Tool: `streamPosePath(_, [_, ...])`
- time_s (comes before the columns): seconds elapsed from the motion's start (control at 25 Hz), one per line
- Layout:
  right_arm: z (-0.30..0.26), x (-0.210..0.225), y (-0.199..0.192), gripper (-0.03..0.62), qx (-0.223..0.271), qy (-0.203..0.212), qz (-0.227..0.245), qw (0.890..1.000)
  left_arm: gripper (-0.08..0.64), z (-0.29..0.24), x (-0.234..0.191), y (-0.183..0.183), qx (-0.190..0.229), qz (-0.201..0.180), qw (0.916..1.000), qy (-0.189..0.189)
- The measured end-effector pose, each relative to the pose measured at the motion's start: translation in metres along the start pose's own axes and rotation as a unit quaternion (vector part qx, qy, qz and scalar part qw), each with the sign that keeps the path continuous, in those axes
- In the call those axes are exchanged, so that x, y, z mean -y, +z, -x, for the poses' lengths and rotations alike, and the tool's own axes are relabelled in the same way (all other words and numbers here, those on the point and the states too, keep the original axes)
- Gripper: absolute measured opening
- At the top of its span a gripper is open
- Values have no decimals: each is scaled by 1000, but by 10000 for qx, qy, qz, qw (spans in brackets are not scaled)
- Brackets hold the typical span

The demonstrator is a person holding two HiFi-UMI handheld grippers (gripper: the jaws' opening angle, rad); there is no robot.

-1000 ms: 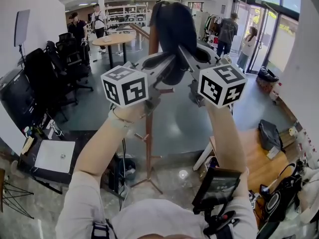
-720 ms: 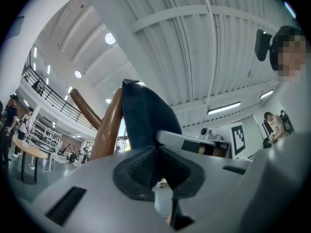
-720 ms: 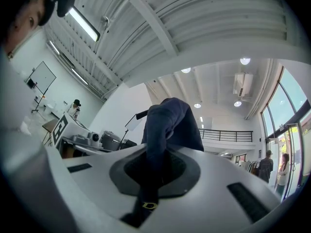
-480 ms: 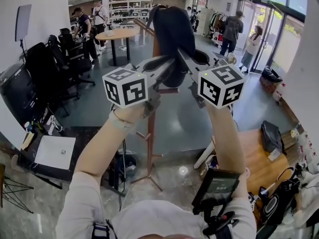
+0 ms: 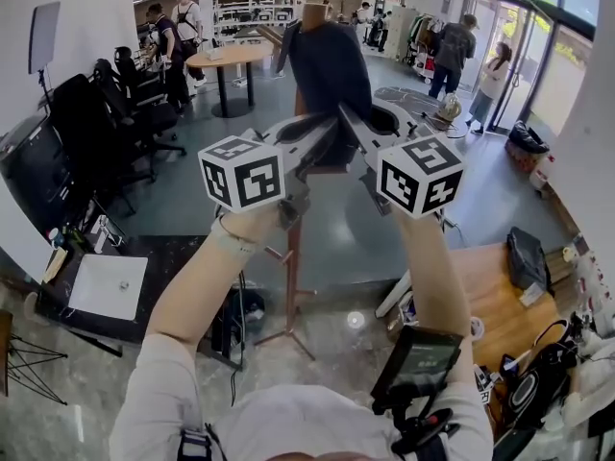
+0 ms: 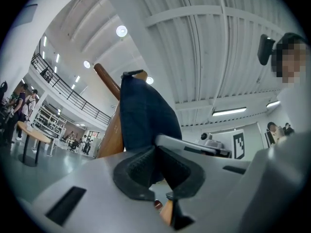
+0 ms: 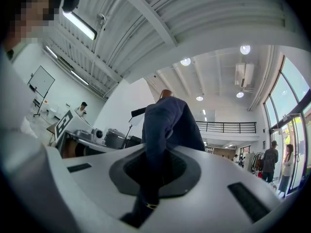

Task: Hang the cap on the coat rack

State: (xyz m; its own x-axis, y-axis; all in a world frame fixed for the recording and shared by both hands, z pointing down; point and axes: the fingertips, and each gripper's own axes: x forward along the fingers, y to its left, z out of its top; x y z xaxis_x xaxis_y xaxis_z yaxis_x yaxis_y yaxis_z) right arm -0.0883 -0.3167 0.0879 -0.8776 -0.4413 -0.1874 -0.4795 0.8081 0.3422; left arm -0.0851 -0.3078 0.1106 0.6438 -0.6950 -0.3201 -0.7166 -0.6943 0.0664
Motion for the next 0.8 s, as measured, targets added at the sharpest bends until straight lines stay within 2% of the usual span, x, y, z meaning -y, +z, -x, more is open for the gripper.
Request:
streamPosePath(0.4, [3,-8,-33,32,-43,-155,-254,9995,9,15,-7,-26,42,416,9991,38])
streamPosePath(0.56, [13,-4,-45,34,-59,-192,-389,9990,9,13,-1,-38,-30,380,9992,82])
streamPosePath(0.8, [26,-4,-54,35,216,-355,-546,9976,10,22,1,-57,-27,465,9989,108])
